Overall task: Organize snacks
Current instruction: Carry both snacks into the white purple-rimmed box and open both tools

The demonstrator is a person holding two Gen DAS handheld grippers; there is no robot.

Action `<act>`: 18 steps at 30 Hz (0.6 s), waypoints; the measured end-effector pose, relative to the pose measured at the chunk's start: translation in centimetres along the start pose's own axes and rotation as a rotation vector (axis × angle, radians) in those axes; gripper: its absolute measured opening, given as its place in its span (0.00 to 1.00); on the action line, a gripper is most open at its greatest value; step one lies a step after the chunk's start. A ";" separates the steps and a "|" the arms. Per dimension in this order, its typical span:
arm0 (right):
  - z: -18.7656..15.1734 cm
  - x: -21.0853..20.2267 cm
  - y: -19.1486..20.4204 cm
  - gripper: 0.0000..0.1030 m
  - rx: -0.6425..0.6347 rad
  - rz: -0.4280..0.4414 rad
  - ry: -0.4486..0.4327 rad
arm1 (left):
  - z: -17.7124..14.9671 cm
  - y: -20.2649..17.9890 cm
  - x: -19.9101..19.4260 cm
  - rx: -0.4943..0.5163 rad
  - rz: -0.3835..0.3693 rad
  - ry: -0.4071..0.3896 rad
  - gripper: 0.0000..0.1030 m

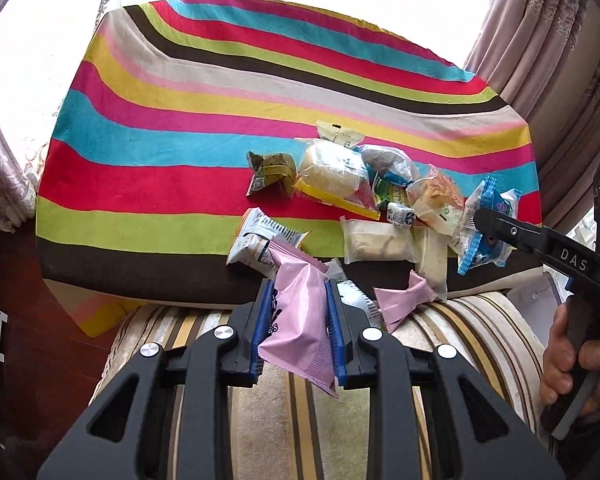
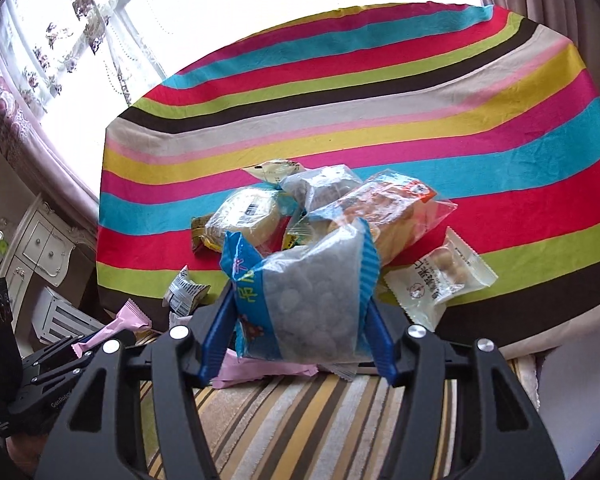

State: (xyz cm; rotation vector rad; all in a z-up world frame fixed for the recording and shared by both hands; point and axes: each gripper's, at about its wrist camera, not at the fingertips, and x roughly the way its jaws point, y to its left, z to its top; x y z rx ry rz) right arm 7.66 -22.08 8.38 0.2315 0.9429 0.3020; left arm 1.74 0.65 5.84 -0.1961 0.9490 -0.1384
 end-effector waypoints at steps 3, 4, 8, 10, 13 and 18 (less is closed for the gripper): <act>-0.3 -1.4 -1.9 0.57 0.033 -0.012 -0.014 | 0.4 -1.7 -0.3 0.035 -0.021 -0.002 0.23; -0.4 -1.9 -2.7 0.57 0.048 -0.015 -0.017 | 0.5 -2.4 -0.3 0.047 -0.031 0.000 0.23; -1.4 -3.7 -5.9 0.57 0.094 -0.043 -0.018 | 0.7 -5.6 0.3 0.095 -0.074 0.019 0.23; -2.0 -4.6 -7.7 0.57 0.117 -0.056 -0.015 | 0.7 -7.7 0.8 0.122 -0.106 0.035 0.23; -3.1 -5.9 -10.8 0.57 0.160 -0.074 -0.010 | 0.5 -11.1 1.7 0.176 -0.149 0.058 0.23; -5.1 -7.5 -15.8 0.57 0.234 -0.115 -0.006 | 0.0 -17.4 3.9 0.260 -0.225 0.107 0.23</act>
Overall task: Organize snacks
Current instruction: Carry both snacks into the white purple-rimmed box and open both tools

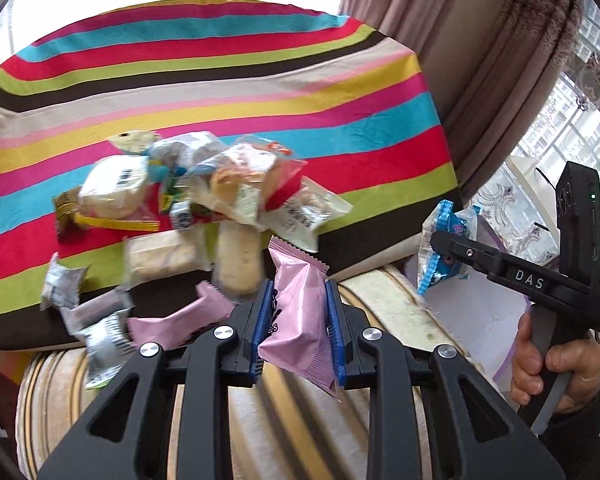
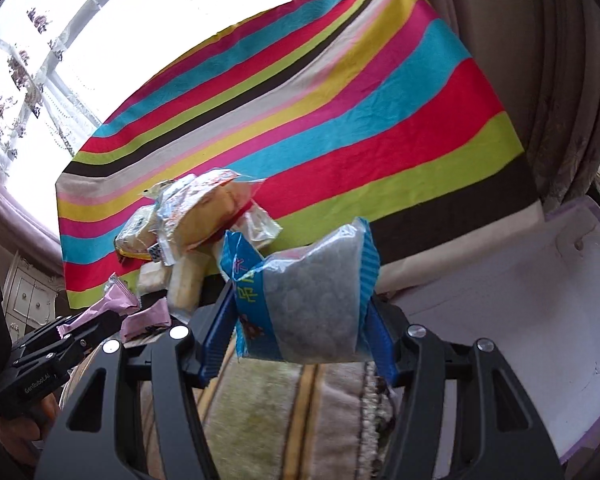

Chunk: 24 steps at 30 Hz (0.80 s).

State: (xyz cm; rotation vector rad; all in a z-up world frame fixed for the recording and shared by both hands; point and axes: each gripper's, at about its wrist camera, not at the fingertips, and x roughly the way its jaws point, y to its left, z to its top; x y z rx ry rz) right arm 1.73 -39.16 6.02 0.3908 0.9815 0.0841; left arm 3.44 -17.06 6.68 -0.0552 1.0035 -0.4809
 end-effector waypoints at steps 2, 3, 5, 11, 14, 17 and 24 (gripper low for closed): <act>-0.3 -0.4 -2.3 0.57 0.030 -0.024 -0.004 | 0.4 -2.0 1.3 0.024 -0.030 0.022 0.23; -0.5 -0.5 -3.3 0.57 0.042 -0.036 -0.003 | 0.6 -3.0 2.1 0.037 -0.046 0.034 0.23; -0.9 -0.6 -5.3 0.57 0.071 -0.058 0.003 | 1.0 -4.9 3.2 0.065 -0.071 0.054 0.23; -2.2 -0.7 -9.9 0.58 0.143 -0.095 0.018 | 1.4 -10.0 6.9 0.136 -0.132 0.128 0.23; -2.7 -0.5 -11.4 0.58 0.167 -0.120 0.023 | 1.5 -11.7 8.6 0.155 -0.151 0.165 0.23; -3.3 -0.3 -12.6 0.58 0.195 -0.134 0.035 | 1.4 -12.9 10.3 0.167 -0.161 0.211 0.24; -3.9 0.1 -13.9 0.62 0.220 -0.147 0.045 | 1.8 -14.9 13.0 0.171 -0.155 0.266 0.24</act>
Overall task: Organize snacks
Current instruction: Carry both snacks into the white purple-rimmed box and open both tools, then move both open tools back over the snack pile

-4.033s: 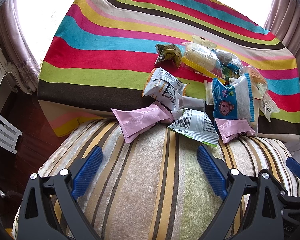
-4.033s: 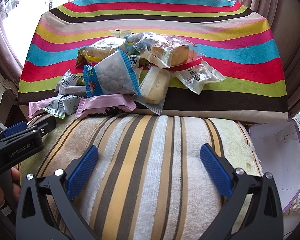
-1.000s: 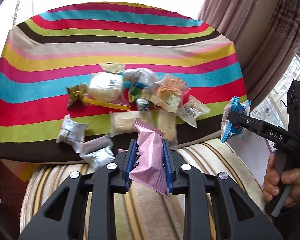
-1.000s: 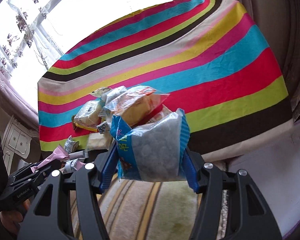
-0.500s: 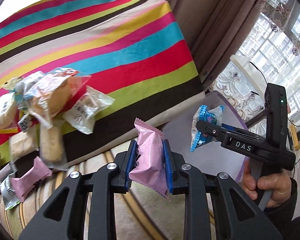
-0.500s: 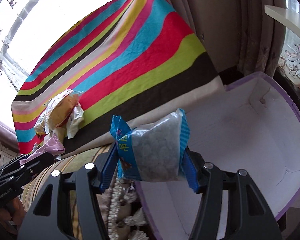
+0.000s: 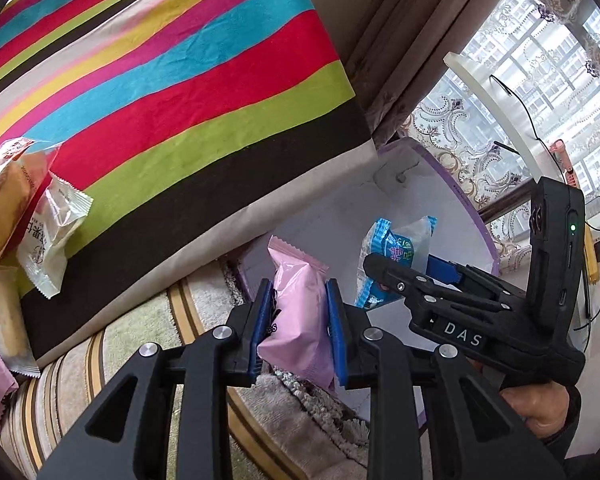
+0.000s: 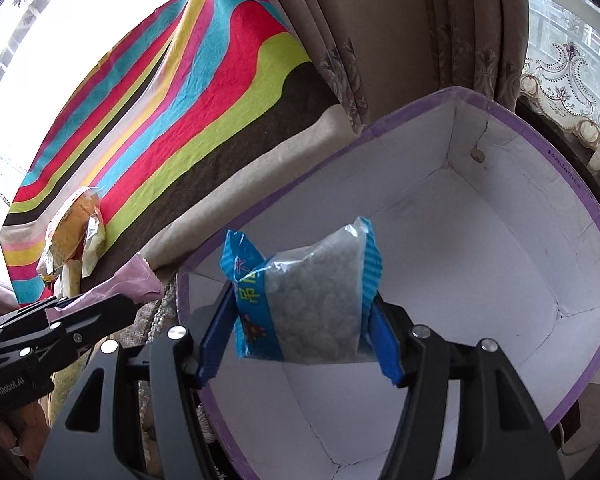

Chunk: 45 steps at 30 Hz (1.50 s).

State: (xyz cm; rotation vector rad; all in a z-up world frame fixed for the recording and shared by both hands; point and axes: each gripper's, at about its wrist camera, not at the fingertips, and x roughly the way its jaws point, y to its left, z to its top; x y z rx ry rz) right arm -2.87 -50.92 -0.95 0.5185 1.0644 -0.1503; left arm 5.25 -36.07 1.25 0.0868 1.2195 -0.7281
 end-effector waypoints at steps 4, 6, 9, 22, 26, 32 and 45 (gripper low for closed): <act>0.1 -0.2 -0.3 0.65 -0.001 -0.006 -0.014 | 0.5 -0.4 0.7 -0.013 -0.015 0.008 0.35; 0.3 -0.6 -0.3 0.72 -0.003 -0.015 -0.028 | 0.5 -0.2 0.6 -0.023 -0.011 0.003 0.54; 0.4 -0.9 0.1 0.75 -0.021 -0.030 -0.037 | 0.3 0.3 0.0 -0.050 -0.013 -0.016 0.60; 0.0 -1.9 3.9 0.90 -0.138 -0.200 -0.101 | -0.8 1.6 -3.2 -0.107 0.087 -0.112 0.69; -0.3 -2.8 5.8 0.93 -0.239 -0.270 -0.170 | -1.5 2.4 -5.1 -0.107 0.140 -0.179 0.72; -0.3 -4.1 7.9 0.93 -0.279 -0.201 -0.203 | -2.8 4.9 -8.3 -0.146 0.180 -0.265 0.72; -0.8 -4.4 11.9 0.93 -0.268 0.023 -0.159 | -8.1 12.2 -13.7 -0.294 0.281 -0.333 0.72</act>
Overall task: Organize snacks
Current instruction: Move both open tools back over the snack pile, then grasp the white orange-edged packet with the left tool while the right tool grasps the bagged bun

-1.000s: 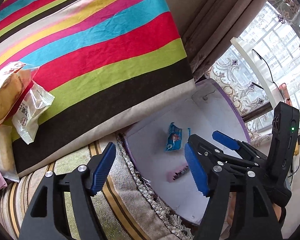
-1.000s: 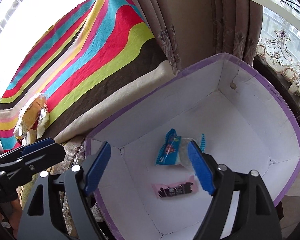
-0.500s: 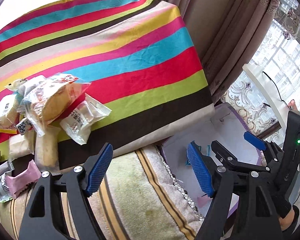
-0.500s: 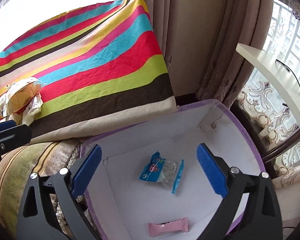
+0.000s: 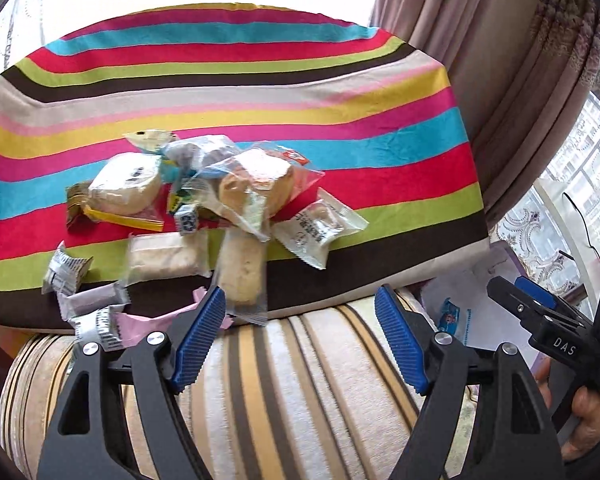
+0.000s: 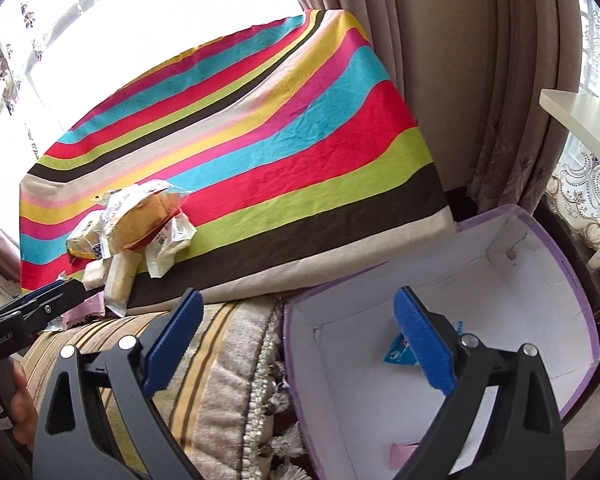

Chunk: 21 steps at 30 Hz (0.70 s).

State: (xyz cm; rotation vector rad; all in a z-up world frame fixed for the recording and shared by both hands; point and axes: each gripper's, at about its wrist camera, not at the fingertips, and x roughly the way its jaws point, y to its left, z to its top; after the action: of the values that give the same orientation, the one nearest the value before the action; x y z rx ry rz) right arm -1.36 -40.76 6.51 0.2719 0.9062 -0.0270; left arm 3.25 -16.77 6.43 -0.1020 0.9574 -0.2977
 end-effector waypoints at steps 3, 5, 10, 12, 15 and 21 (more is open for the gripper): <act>0.0 0.5 1.2 0.93 -0.008 0.023 0.021 | -0.1 2.2 -0.5 -0.049 0.022 -0.012 0.72; 0.0 0.6 1.9 0.93 -0.029 0.024 0.024 | -0.2 3.9 -0.7 -0.099 0.031 -0.012 0.72; 0.6 0.9 2.6 0.93 -0.025 0.042 0.028 | -0.4 7.9 -1.2 -0.202 0.059 -0.025 0.70; 0.8 1.1 2.7 0.93 -0.004 0.053 0.034 | -0.5 9.4 -1.5 -0.235 0.075 -0.031 0.69; 1.1 1.7 3.5 0.93 -0.006 0.058 0.047 | -0.5 11.9 -1.6 -0.298 0.112 -0.029 0.69; 1.6 2.8 5.8 0.93 -0.014 0.061 0.058 | -0.6 16.4 -1.5 -0.420 0.151 -0.029 0.64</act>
State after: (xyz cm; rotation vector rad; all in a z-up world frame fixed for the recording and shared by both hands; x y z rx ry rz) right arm 2.43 -35.31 6.58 0.2879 0.9546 0.0437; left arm 5.31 -0.61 3.67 -0.4148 0.9823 0.0473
